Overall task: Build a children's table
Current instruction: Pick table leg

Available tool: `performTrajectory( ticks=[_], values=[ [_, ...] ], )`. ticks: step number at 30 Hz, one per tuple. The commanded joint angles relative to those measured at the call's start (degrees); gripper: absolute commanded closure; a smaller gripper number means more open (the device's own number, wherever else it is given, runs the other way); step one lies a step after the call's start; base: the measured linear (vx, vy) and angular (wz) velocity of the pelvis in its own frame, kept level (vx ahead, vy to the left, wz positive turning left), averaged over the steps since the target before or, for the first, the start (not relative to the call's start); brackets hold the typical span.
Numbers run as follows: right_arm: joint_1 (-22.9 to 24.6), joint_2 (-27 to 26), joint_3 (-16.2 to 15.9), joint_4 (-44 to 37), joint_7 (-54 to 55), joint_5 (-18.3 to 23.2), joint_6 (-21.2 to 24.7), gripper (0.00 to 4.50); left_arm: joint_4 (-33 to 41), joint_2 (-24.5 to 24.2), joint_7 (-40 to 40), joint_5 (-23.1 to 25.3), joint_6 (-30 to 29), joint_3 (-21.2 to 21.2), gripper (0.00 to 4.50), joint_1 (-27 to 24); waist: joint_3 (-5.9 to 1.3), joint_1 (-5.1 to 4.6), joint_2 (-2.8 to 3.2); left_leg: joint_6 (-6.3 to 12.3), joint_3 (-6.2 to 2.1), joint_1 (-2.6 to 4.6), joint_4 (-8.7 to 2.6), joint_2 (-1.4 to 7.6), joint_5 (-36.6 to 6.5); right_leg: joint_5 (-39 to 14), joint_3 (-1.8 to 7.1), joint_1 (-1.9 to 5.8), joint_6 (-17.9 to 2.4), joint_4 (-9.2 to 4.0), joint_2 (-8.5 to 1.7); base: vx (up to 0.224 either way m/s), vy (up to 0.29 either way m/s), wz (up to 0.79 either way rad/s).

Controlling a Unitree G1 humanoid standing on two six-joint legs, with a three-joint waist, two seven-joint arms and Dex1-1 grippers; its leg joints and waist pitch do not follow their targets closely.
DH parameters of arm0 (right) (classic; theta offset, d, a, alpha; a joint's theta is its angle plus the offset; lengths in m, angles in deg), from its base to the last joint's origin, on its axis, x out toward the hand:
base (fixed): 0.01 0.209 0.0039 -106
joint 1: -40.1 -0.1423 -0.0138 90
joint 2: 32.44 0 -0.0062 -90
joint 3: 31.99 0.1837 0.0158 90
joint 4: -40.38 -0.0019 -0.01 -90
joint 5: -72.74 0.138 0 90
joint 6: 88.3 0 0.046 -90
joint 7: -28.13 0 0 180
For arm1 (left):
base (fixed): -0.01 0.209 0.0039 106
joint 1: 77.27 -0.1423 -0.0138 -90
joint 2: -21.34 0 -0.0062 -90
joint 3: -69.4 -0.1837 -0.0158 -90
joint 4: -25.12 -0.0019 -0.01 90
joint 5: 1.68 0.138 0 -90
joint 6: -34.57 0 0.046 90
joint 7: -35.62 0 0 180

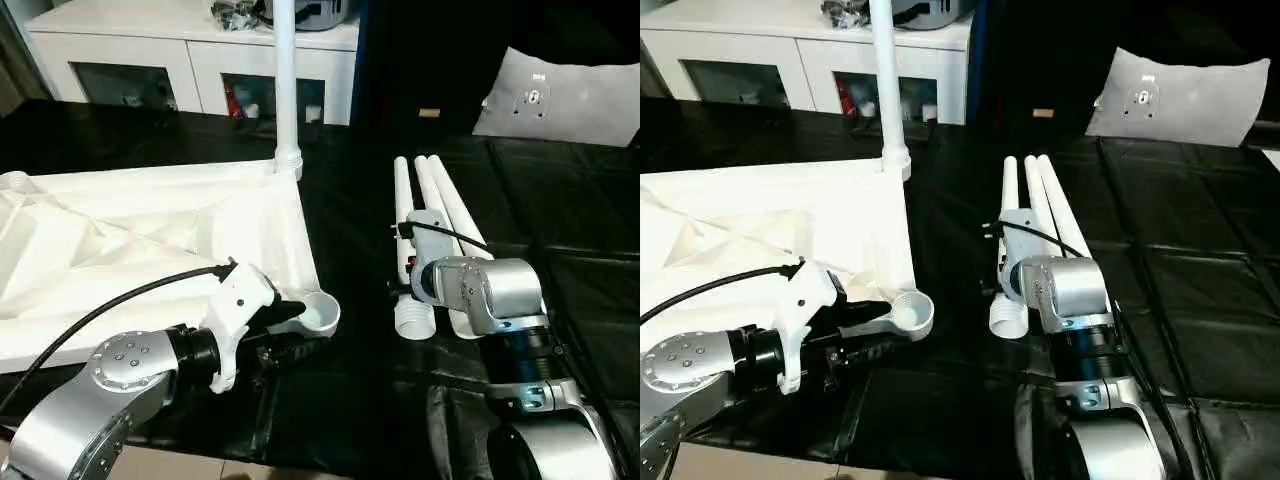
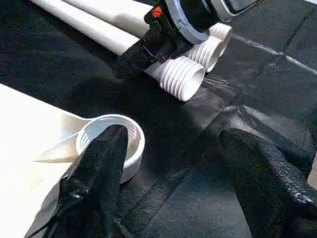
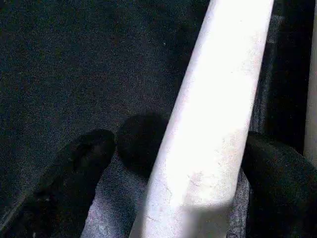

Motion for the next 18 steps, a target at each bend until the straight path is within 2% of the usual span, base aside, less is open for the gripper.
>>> performTrajectory(
  ticks=[1, 3, 4, 5, 6, 10, 11, 15, 16, 17, 18],
  values=[
    [0.3, 0.1, 0.1, 0.2, -0.6, 1.2, 1.8, 0.35, 1.5, -0.6, -0.5, 0.0, -0.6, -1.0, 0.84, 0.1, -3.23, 0.06, -0.02, -2.05, -0.56, -0.2, -3.77, 1.92, -5.9, -15.3, 3.18, 3.12, -6.0, -4.08, -3.61, 0.0, 0.0, 0.0],
    [0.5, 0.2, 0.1, 0.1, -1.1, 1.7, 2.2, 0.38, 1.5, -0.7, -0.6, 0.1, -0.6, -1.2, 0.8, 0.3, -3.23, 0.08, 0.05, -1.99, -0.58, -0.21, -3.78, 1.95, -5.8, -15.1, 3.18, 3.14, -6.1, -4.06, -3.62, 0.0, 0.0, 0.0],
    [0.7, 0.2, 0.0, -0.2, -1.4, 1.9, 2.4, 0.55, 1.5, -0.8, -0.7, 0.2, -0.5, -1.3, 0.69, 0.4, -3.24, 0.06, 0.04, -2.0, -0.58, -0.21, -3.78, 1.98, -5.8, -15.0, 3.17, 3.13, -6.1, -4.04, -3.62, 0.0, 0.0, 0.0],
    [0.8, 0.2, 0.1, -0.4, -1.6, 2.1, 2.5, 0.68, 1.4, -0.7, -0.8, 0.1, -0.5, -1.3, 0.54, 0.4, -3.21, 0.03, -0.28, -1.93, -0.54, -0.23, -3.79, 1.99, -6.1, -15.3, 3.17, 3.13, -6.0, -4.12, -3.6, 0.0, 0.0, 0.0],
    [1.0, 0.3, -0.1, -0.9, -2.0, 2.3, 2.7, 0.79, 1.4, -0.9, -0.9, 0.3, -0.5, -1.4, 0.4, 0.6, -3.23, 0.11, -0.09, -1.93, -0.57, -0.22, -3.78, 1.97, -6.0, -15.5, 3.18, 3.15, -6.0, -4.07, -3.67, 0.0, 0.0, 0.0],
    [1.2, 0.1, 0.3, -1.5, -2.6, 2.9, 3.3, 1.0, 1.2, -0.9, -1.1, 0.2, -0.4, -1.6, 0.23, 0.9, -3.24, 0.14, -0.13, -2.0, -0.56, -0.18, -3.77, 1.99, -5.9, -15.9, 3.19, 3.11, -5.8, -4.17, -3.67, 0.0, 0.0, 0.0],
    [1.2, 0.3, 0.2, -1.4, -2.9, 2.9, 3.1, 1.2, 1.0, -0.9, -1.1, 0.2, -0.3, -1.8, 0.02, 1.2, -3.22, 0.1, -0.42, -1.99, -0.57, -0.26, -3.81, 2.0, -5.8, -15.9, 3.17, 3.16, -5.8, -4.14, -3.66, 0.0, 0.0, 0.0],
    [1.3, 0.0, 0.8, -1.0, -2.6, 3.1, 2.5, 1.46, 0.7, -1.2, -1.5, 0.6, -0.1, -2.0, 0.0, 1.2, -3.21, 0.16, -0.2, -2.2, -0.6, -0.19, -3.8, 1.99, -6.0, -16.4, 3.15, 3.07, -5.7, -4.18, -3.69, 0.0, 0.0, 0.0],
    [1.2, -0.3, 1.4, -0.7, -2.3, 3.2, 2.1, 1.56, 0.5, -1.2, -1.6, 0.6, -0.1, -1.9, 0.0, 1.3, -3.24, 0.2, -0.01, -2.27, -0.62, -0.18, -3.79, 1.99, -6.0, -16.2, 3.16, 3.08, -5.8, -4.12, -3.71, 0.0, 0.0, 0.0],
    [0.9, -0.7, 2.3, -0.4, -2.1, 3.6, 1.8, 1.64, 0.3, -1.4, -2.1, 0.9, 0.2, -2.0, 0.0, 1.3, -3.31, 0.23, 0.42, -2.42, -0.66, -0.14, -3.75, 1.97, -5.8, -15.5, 3.17, 3.07, -6.0, -4.02, -3.7, 0.0, 0.0, 0.0],
    [0.9, -1.1, 3.0, -0.3, -1.7, 3.8, 1.6, 1.72, 0.3, -1.5, -2.3, 1.1, 0.3, -2.1, 0.0, 1.3, -3.3, 0.14, 0.24, -2.46, -0.63, -0.17, -3.75, 1.96, -6.0, -14.9, 3.15, 3.09, -6.1, -4.08, -3.62, 0.0, 0.0, 0.0]
  ],
)
